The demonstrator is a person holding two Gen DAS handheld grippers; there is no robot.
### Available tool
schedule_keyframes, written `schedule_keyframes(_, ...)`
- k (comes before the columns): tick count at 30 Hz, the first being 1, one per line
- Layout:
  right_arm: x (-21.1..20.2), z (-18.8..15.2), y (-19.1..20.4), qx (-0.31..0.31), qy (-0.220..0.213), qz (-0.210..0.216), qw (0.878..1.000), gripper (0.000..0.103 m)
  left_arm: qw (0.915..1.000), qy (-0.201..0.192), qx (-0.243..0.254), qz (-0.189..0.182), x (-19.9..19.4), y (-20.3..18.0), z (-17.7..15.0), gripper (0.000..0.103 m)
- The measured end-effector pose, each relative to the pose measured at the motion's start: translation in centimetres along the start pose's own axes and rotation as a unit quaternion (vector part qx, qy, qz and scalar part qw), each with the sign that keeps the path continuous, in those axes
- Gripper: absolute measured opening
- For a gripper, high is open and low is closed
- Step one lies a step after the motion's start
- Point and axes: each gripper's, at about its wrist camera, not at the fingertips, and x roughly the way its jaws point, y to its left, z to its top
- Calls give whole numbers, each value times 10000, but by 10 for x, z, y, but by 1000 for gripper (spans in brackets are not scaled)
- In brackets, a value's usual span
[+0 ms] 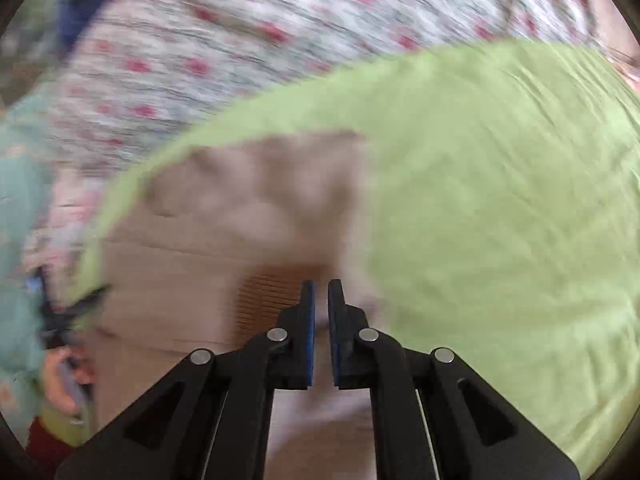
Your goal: Fold small clothes
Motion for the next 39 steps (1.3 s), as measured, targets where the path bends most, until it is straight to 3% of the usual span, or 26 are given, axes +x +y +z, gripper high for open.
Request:
schedule_keyframes(2, 11, -2, 30, -331, 141, 598, 9976, 10, 10000, -9, 42, 66, 1, -3, 0, 71)
schedule_keyframes(4, 32, -6, 47, -510, 406, 789, 9948, 10, 9999, -25, 108, 133, 0, -5, 0, 71)
schedule_keyframes(5, 45, -8, 50, -585, 553, 658, 9946, 10, 9998, -34, 129, 149, -1, -6, -1, 71)
schedule_keyframes(8, 77, -16, 37, -641, 992, -252, 9927, 9, 9998, 1, 126, 134, -3, -2, -2, 71)
schedule_keyframes(12, 45, -19, 9, -188, 676, -271, 9972, 11, 9998, 66, 168, 14, -22, 4, -10, 70)
schedule_keyframes(14, 14, -23, 2, -153, 404, -534, 9976, 26, 9997, 38, 172, -172, -42, 8, -21, 70)
schedule_keyframes(15, 2, -26, 0, -87, 316, -392, 9987, 31, 9995, 36, 157, -283, -52, 10, -28, 70)
schedule_keyframes(17, -27, -36, -6, 75, 170, -21, 9998, 45, 9983, 24, 149, -571, -78, 14, -48, 70)
schedule_keyframes(23, -91, -89, -6, 94, 79, 305, 9995, 45, 9933, 172, 190, -1127, -145, 26, -124, 74)
schedule_keyframes(30, -122, -159, -21, 216, 360, 603, 9973, 46, 9856, 576, 17, -1593, -190, 37, -202, 76)
schedule_keyframes(36, -131, -218, -43, 413, 825, 1013, 9906, 48, 9665, 992, -156, -2362, -208, 37, -264, 79)
schedule_keyframes(39, -130, -240, -46, 444, 977, 1424, 9840, 48, 9546, 1098, -272, -2755, -211, 33, -291, 79)
